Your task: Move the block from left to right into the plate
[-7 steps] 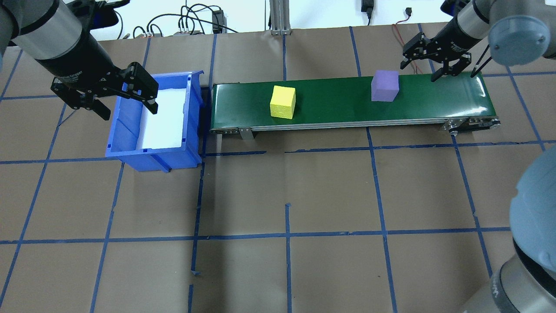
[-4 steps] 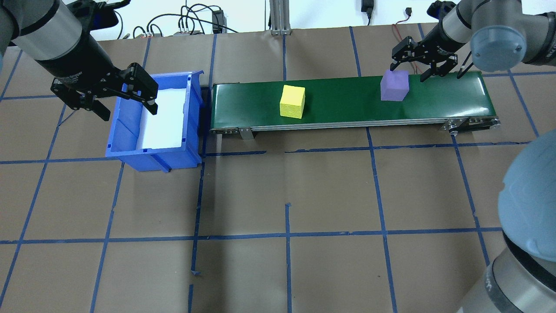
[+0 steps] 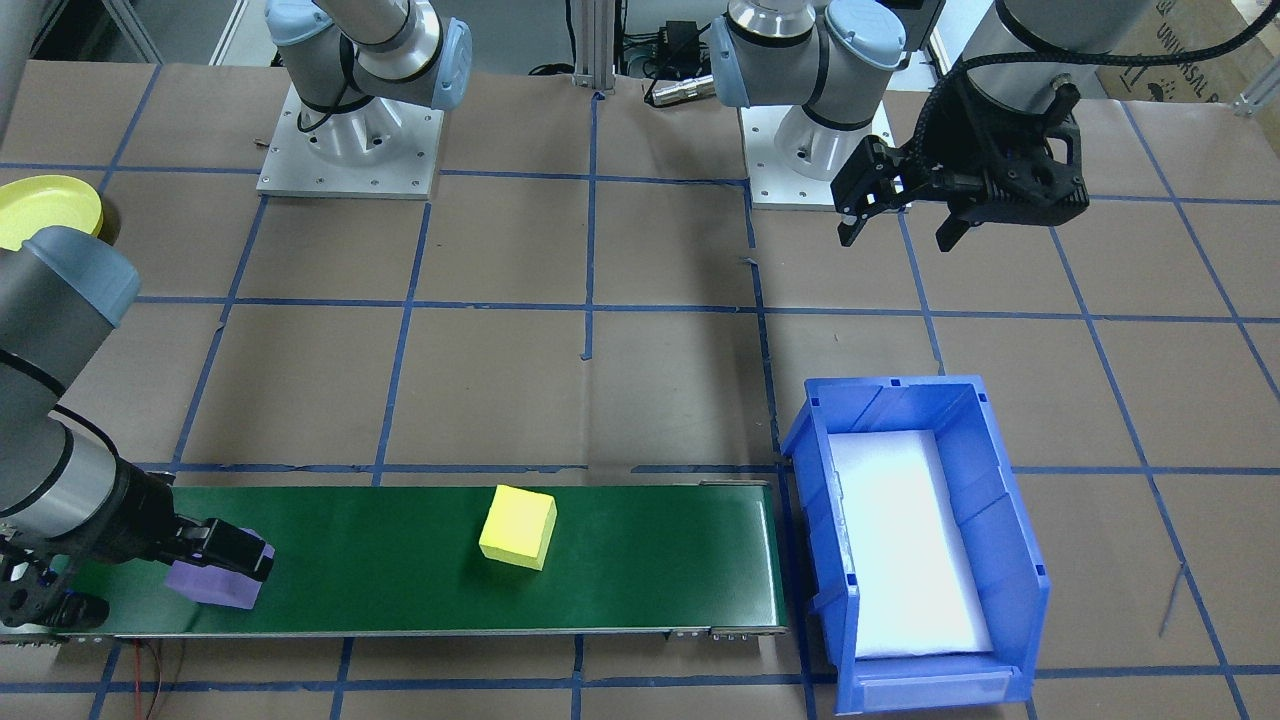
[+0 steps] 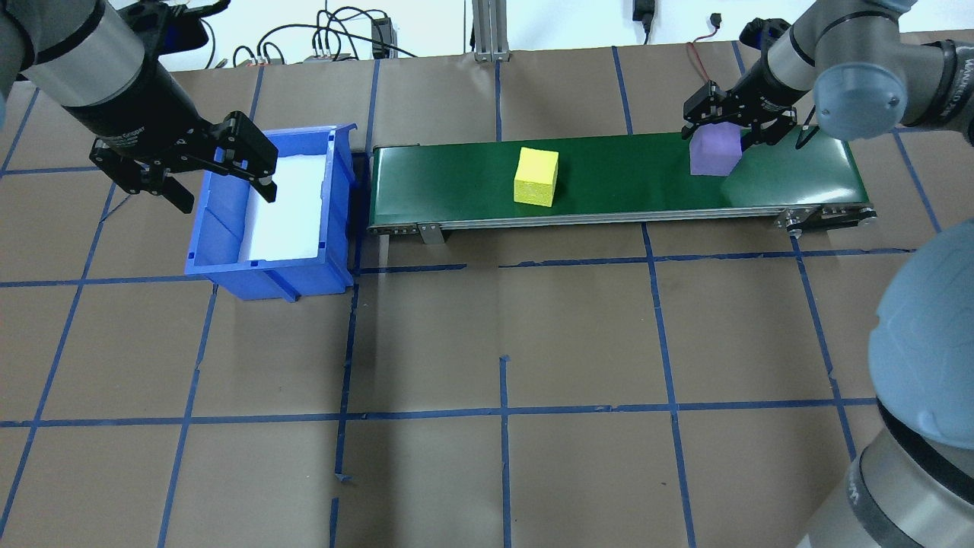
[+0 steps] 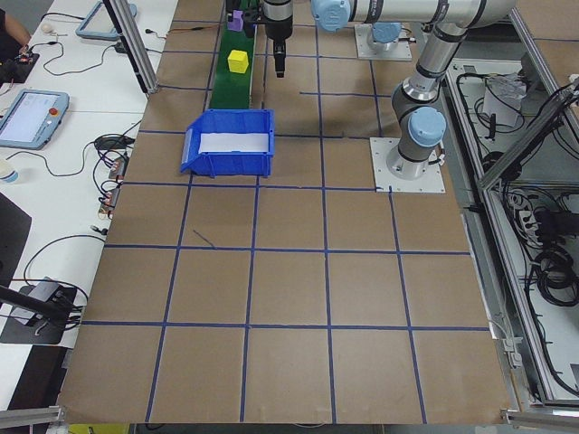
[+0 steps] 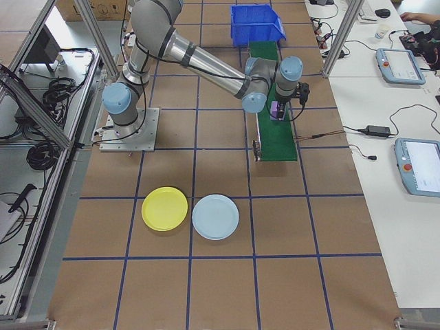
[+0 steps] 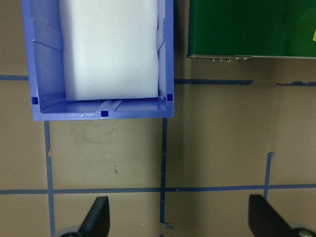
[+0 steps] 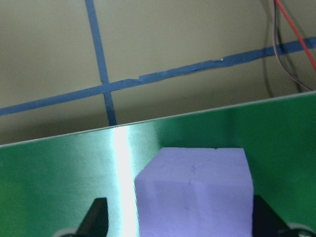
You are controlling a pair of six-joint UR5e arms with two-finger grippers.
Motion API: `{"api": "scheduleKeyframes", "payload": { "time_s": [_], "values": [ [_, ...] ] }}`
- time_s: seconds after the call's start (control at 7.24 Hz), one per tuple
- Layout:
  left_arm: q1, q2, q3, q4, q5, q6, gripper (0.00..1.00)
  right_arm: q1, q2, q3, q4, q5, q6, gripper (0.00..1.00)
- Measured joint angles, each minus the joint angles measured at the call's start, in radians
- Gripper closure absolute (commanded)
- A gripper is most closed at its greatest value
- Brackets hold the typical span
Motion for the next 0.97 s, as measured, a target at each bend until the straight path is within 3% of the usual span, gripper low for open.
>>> {"api": "scheduleKeyframes", "payload": {
  "time_s": [0.14, 0.28, 0.55, 0.97],
  "values": [
    [0.000, 0.000, -0.001, 0.000, 0.000, 0.000, 0.00, -0.001, -0.004, 0.008, 0.001, -0.049, -0.003, 0.77],
    [0.000, 0.000, -0.002, 0.000, 0.001, 0.000, 0.00, -0.003, -0.016, 0.010, 0.004, -0.129, -0.014, 0.84],
    [0.001, 0.000, -0.003, 0.000, 0.001, 0.000, 0.00, -0.043, -0.063, 0.018, 0.018, -0.263, -0.124, 0.84],
    [0.001, 0.000, -0.003, 0.000, 0.000, 0.000, 0.00, -0.368, -0.173, 0.078, 0.081, -0.301, -0.536, 0.84]
  ]
}}
